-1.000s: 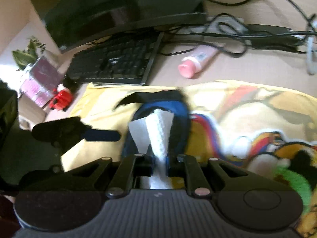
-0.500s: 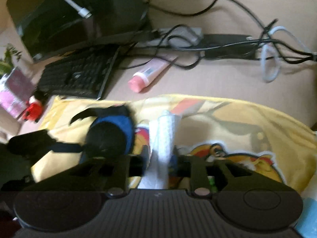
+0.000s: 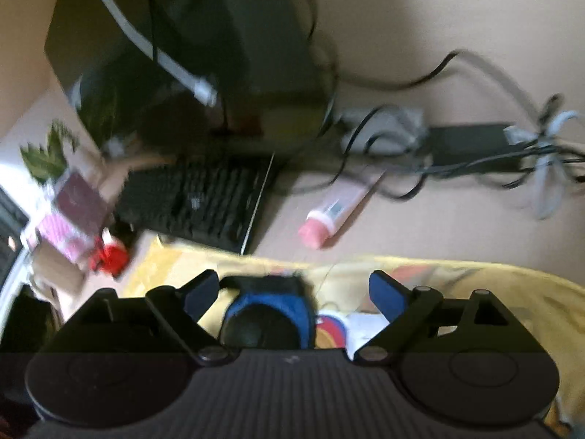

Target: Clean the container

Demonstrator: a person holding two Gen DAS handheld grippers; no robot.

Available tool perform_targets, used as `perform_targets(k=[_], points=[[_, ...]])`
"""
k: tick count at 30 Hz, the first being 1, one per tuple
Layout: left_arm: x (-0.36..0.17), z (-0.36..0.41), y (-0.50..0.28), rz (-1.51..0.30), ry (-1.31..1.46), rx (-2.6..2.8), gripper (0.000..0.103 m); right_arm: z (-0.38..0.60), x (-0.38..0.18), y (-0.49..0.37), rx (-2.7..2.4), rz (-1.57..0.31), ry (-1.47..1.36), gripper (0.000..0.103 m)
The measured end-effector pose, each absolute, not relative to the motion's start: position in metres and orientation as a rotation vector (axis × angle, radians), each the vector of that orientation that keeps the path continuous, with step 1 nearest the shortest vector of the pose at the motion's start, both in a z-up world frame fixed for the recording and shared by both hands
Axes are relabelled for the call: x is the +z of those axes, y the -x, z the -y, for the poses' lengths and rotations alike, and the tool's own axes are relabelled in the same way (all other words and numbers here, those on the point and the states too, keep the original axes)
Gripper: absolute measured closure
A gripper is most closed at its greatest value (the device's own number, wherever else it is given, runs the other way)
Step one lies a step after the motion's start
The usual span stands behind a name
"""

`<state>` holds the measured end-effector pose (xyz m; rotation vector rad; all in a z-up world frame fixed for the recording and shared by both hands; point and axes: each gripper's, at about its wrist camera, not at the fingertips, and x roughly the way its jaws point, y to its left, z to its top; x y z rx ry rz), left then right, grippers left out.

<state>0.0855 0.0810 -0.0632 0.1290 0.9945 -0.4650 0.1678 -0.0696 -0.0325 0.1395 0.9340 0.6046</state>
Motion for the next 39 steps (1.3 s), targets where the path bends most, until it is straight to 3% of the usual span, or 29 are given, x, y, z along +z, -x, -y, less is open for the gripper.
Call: perform_targets(k=[7, 11, 17, 25, 33, 36, 39], points=[[-0.067, -0.081, -0.081, -0.965, -0.139, -0.463, 0.0, 0.037, -0.071, -0.201, 0.69, -1.111, -0.07, 0.013], [-0.067, -0.083, -0.082, -0.958, -0.129, -0.466, 0.0, 0.037, -0.077, -0.21, 0.739, -1.164, -0.163, 0.006], [-0.067, -0.083, -0.085, -0.958, -0.13, -0.459, 0.0, 0.045, -0.082, -0.211, 0.786, -1.242, -0.345, 0.003], [-0.054, -0.071, -0.094, -0.939, -0.088, -0.549, 0.0, 0.081, -0.069, -0.196, 0.93, -1.321, -0.868, 0.004], [-0.048, -0.069, -0.087, -0.928, -0.292, -0.538, 0.0, 0.071, -0.052, -0.182, 0.933, -1.263, -0.845, 0.004], [-0.042, -0.098, -0.084, -0.947, -0.226, -0.451, 0.0, 0.074, -0.049, -0.182, 0.872, -1.233, -0.806, 0.004], [-0.043, -0.122, -0.082, -0.976, -0.146, -0.359, 0.0, 0.095, -0.024, -0.184, 0.776, -1.085, -0.702, 0.006]])
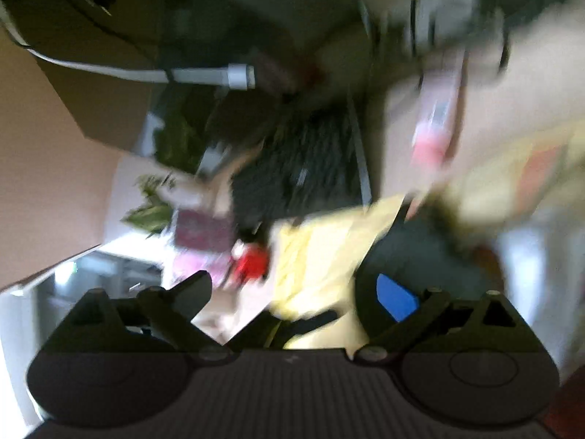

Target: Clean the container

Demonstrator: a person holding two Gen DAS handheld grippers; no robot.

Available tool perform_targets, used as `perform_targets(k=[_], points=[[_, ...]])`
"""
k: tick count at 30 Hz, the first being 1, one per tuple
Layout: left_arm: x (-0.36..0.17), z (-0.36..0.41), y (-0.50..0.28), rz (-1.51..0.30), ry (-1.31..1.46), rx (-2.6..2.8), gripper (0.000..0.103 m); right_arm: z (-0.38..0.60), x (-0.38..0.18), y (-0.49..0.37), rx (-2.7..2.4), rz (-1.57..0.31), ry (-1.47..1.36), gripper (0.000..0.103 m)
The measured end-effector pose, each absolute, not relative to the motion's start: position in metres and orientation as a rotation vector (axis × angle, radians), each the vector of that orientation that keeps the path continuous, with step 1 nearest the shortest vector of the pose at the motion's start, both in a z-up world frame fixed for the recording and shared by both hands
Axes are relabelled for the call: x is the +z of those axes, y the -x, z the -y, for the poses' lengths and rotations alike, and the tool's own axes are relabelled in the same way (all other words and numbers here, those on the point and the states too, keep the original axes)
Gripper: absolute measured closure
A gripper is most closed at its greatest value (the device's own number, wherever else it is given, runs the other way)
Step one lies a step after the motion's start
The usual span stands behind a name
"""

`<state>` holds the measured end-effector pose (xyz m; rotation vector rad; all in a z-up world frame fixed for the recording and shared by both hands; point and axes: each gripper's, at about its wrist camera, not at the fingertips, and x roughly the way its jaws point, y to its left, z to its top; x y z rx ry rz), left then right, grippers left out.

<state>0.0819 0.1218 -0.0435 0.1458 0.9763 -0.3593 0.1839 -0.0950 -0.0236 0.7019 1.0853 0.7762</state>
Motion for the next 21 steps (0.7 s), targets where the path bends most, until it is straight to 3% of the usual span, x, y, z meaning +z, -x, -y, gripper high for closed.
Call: perform_targets(k=[4, 8, 11, 16, 18, 20, 21], points=[[-0.037, -0.129, -0.078, -0.971, -0.005, -0.349, 0.0, 0.139, 0.012, -0.182, 0.588, -0.918, -0.498, 0.006], [-0.039, -0.109, -0.086, -0.979, 0.129, -0.457, 0.0, 0.172, 0.01, -0.171, 0.379, -0.898, -0.347, 0.006], [-0.047, -0.086, -0.101, -1.015, 0.103, -0.427, 0.0, 0.165, -0.009, -0.158, 0.326, -0.931, -0.224, 0.019], [-0.05, -0.069, -0.111, -1.032, 0.002, -0.455, 0.0, 0.144, -0.018, -0.146, 0.389, -0.954, -0.209, 0.026], [-0.05, -0.071, -0.104, -1.034, -0.026, -0.474, 0.0, 0.133, -0.01, -0.142, 0.476, -0.929, -0.215, 0.022], [-0.05, -0.077, -0.096, -1.039, -0.02, -0.488, 0.0, 0.112, -0.004, -0.144, 0.562, -0.92, -0.179, 0.007], [-0.05, -0.08, -0.092, -1.041, -0.013, -0.496, 0.0, 0.1, -0.004, -0.147, 0.595, -0.927, -0.156, 0.007]])
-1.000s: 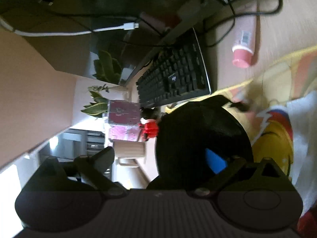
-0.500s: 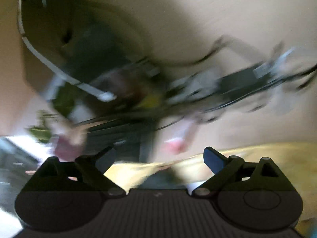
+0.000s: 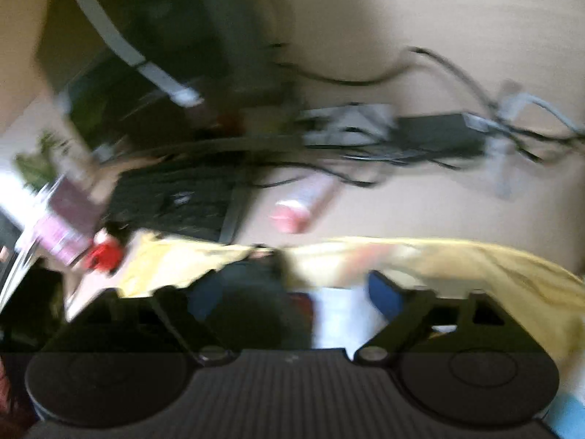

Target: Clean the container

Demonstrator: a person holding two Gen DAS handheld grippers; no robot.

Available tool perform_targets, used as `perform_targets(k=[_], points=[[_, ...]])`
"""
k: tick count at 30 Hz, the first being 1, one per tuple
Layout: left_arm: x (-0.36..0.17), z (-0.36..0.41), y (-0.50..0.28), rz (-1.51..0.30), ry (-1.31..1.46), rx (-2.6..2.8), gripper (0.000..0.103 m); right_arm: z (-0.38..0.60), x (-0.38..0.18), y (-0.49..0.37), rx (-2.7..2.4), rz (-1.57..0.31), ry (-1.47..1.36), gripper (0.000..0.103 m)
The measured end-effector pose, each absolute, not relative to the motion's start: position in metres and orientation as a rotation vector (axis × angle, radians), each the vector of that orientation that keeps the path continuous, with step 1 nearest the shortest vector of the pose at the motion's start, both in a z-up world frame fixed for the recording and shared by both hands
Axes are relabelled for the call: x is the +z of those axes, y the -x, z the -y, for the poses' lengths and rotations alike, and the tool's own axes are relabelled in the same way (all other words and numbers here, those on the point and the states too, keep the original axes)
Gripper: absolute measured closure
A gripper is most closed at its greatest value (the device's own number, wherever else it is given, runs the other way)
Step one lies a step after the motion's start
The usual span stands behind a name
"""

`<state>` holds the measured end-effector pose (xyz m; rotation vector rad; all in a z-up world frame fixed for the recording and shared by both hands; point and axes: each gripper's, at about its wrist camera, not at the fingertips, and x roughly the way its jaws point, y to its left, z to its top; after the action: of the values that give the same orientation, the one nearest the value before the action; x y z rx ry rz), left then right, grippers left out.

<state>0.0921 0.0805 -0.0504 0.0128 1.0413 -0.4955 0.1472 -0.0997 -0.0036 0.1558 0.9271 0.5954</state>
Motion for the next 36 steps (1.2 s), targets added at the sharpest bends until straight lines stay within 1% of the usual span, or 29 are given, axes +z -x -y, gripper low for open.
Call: perform_targets(k=[3, 7, 13, 15, 16, 18, 22, 24, 25, 27, 28, 29, 30, 31, 32, 33, 36], points=[[-0.054, -0.087, -0.086, -1.045, 0.029, -0.507, 0.0, 0.07, -0.019, -0.167, 0.644, -0.982, -0.136, 0.007], [-0.053, -0.088, -0.08, -1.032, 0.033, -0.502, 0.0, 0.06, -0.058, -0.194, 0.589, -1.147, -0.258, 0.007], [-0.044, -0.101, -0.078, -0.999, 0.018, -0.481, 0.0, 0.072, -0.08, -0.166, 0.677, -1.361, -0.53, 0.006], [-0.043, -0.108, -0.08, -1.0, 0.017, -0.48, 0.0, 0.078, -0.084, -0.15, 0.728, -1.401, -0.628, 0.006], [-0.043, -0.111, -0.08, -1.003, 0.013, -0.476, 0.0, 0.08, -0.082, -0.144, 0.728, -1.394, -0.637, 0.006], [-0.043, -0.112, -0.08, -1.013, -0.011, -0.446, 0.0, 0.089, -0.067, -0.137, 0.704, -1.32, -0.597, 0.006], [-0.045, -0.11, -0.079, -1.025, -0.004, -0.433, 0.0, 0.115, -0.009, -0.125, 0.652, -1.005, -0.414, 0.007], [-0.047, -0.108, -0.08, -1.03, 0.0, -0.437, 0.0, 0.119, 0.007, -0.121, 0.568, -0.876, -0.198, 0.004], [-0.047, -0.106, -0.08, -1.031, -0.003, -0.44, 0.0, 0.118, 0.007, -0.122, 0.504, -0.856, -0.088, 0.004], [-0.047, -0.099, -0.079, -1.028, -0.027, -0.442, 0.0, 0.117, -0.011, -0.133, 0.383, -0.915, 0.043, 0.005], [-0.046, -0.097, -0.078, -1.024, -0.04, -0.442, 0.0, 0.117, -0.024, -0.139, 0.365, -0.961, 0.057, 0.013], [-0.045, -0.096, -0.077, -1.021, -0.049, -0.439, 0.0, 0.116, -0.037, -0.145, 0.359, -1.012, 0.062, 0.027], [-0.045, -0.095, -0.076, -1.019, -0.058, -0.435, 0.0, 0.113, -0.048, -0.15, 0.36, -1.066, 0.069, 0.033], [-0.045, -0.095, -0.075, -1.019, -0.064, -0.429, 0.0, 0.109, -0.054, -0.152, 0.367, -1.085, 0.075, 0.036], [-0.045, -0.094, -0.073, -1.019, -0.07, -0.42, 0.0, 0.104, -0.058, -0.154, 0.377, -1.091, 0.081, 0.034], [-0.045, -0.094, -0.072, -1.021, -0.074, -0.413, 0.0, 0.098, -0.058, -0.155, 0.396, -1.082, 0.087, 0.035], [-0.048, -0.094, -0.071, -1.036, -0.073, -0.404, 0.0, 0.083, -0.053, -0.163, 0.465, -1.089, 0.09, 0.048]])
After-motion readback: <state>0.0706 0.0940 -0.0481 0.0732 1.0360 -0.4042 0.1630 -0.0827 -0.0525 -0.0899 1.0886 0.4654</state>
